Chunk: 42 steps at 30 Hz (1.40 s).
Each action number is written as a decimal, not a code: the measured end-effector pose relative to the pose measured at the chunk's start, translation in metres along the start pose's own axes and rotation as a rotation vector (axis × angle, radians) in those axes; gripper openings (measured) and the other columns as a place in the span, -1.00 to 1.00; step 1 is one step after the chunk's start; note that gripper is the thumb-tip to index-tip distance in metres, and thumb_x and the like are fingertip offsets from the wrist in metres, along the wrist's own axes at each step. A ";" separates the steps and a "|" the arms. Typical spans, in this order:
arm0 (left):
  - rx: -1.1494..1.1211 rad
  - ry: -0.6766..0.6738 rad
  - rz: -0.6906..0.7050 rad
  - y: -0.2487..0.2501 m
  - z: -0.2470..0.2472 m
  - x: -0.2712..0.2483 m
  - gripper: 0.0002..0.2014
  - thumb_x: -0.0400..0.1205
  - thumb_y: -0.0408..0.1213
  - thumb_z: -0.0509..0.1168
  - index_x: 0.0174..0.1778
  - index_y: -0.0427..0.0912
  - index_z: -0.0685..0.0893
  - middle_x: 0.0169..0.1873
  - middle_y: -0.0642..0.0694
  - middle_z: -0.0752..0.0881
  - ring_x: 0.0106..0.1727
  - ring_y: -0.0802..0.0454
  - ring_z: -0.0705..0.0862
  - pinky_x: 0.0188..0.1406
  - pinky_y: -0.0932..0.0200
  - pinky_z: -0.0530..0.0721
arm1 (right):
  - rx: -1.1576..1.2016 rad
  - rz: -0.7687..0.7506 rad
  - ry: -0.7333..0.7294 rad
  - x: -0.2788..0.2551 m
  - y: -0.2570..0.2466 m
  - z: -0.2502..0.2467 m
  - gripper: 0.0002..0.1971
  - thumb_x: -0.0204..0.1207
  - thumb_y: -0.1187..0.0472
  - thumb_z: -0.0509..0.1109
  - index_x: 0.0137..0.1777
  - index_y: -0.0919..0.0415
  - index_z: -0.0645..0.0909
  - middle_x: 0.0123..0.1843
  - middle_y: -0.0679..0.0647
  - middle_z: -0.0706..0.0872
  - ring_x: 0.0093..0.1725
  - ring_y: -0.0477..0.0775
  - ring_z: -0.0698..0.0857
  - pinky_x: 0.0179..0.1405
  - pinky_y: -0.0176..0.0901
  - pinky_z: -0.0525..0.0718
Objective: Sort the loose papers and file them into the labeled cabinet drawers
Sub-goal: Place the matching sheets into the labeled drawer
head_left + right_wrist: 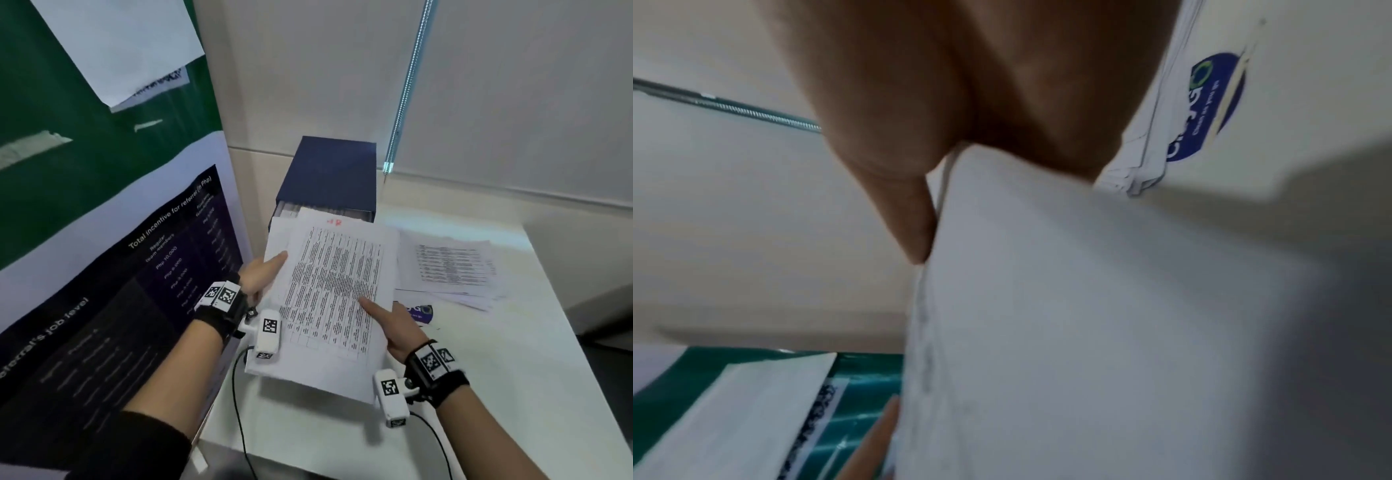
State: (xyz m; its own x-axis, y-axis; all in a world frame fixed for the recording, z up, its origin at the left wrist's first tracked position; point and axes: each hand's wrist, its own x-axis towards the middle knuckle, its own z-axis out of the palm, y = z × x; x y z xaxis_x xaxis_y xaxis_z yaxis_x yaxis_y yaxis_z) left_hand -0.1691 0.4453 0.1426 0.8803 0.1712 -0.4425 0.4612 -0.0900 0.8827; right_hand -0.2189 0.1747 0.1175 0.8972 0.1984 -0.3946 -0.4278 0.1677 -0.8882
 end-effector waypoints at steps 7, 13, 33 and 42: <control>-0.123 -0.292 -0.063 0.014 -0.024 0.008 -0.71 0.65 -0.39 0.32 0.30 -0.24 0.63 0.13 -0.28 0.79 0.04 -0.20 0.79 -0.04 -0.03 0.80 | 0.176 0.041 0.032 0.021 -0.043 0.008 -0.63 0.62 0.24 0.40 0.41 0.32 0.56 0.24 0.27 0.77 0.23 0.26 0.76 0.35 0.27 0.63; -0.224 -0.241 -0.012 0.024 -0.024 0.012 -0.75 0.73 -0.47 0.16 0.24 -0.27 0.66 0.08 -0.27 0.79 -0.07 -0.13 0.82 0.08 -0.05 0.77 | 0.172 0.111 0.010 0.040 -0.074 0.010 -0.60 0.65 0.21 0.36 0.41 0.42 0.55 0.25 0.30 0.76 0.25 0.25 0.75 0.41 0.19 0.59; 0.096 -0.161 -0.051 0.030 -0.028 0.056 -0.73 0.54 -0.42 0.36 0.16 -0.20 0.67 -0.37 -0.16 0.68 -0.60 0.06 0.41 -0.77 0.38 0.27 | -0.263 -0.001 -0.035 0.073 -0.114 -0.008 -0.66 0.60 0.15 0.43 0.32 0.29 0.67 0.12 0.13 0.84 0.15 0.16 0.80 0.27 0.20 0.69; 0.047 0.189 0.083 0.041 -0.005 0.095 -0.70 0.64 -0.52 0.22 0.30 -0.33 0.47 -0.44 -0.17 0.60 -0.70 0.04 0.48 -0.79 0.31 0.35 | -0.387 -0.306 0.023 0.051 -0.168 -0.024 -0.77 0.61 0.11 0.40 -0.18 0.24 0.73 -0.27 -0.01 0.85 -0.23 -0.09 0.84 -0.16 -0.22 0.77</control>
State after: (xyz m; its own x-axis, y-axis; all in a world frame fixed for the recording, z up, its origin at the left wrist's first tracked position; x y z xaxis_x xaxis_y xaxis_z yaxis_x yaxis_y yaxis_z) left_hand -0.0669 0.4629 0.1371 0.8811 0.3418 -0.3268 0.3963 -0.1565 0.9047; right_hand -0.0984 0.1337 0.2408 0.9794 0.1739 -0.1029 -0.0757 -0.1566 -0.9848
